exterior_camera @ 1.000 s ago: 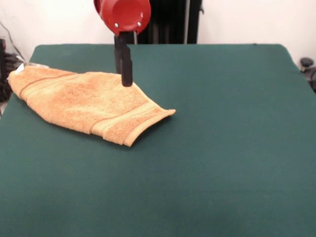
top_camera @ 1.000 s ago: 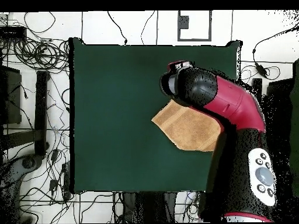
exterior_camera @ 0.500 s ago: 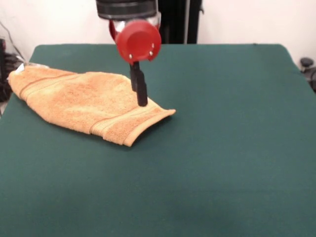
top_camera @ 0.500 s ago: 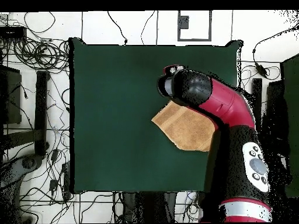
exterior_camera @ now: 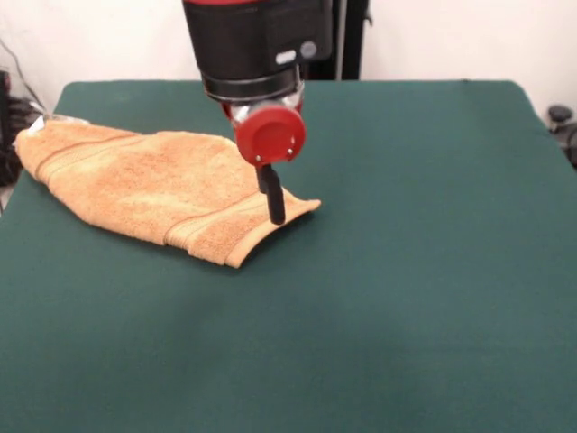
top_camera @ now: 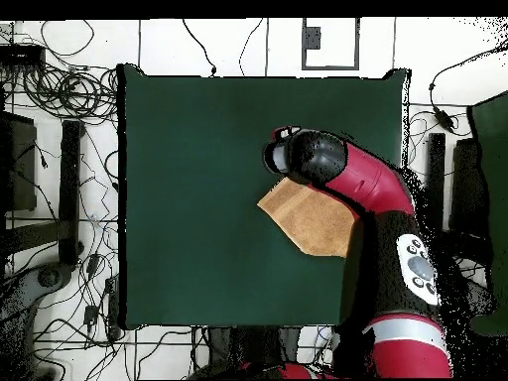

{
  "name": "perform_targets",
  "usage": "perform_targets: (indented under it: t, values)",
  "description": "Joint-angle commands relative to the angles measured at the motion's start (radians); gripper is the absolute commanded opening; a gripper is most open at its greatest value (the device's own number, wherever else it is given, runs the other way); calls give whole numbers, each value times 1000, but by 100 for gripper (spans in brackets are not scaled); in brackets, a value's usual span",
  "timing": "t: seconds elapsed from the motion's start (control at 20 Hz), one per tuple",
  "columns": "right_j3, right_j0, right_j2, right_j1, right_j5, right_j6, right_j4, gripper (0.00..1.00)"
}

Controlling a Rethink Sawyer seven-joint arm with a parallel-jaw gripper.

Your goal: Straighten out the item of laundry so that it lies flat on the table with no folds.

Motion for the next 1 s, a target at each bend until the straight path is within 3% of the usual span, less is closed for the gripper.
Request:
perform_targets:
  t: [0.05,0.55,0.85,1.0]
  values:
    - [120,8,113,45,64,6,18,100]
    - [-15,88,-14,64,377,26,-89,100]
    - [-73,106,-34,87,483,42,-134,100]
    - [-76,105,-34,99,441,48,-142,100]
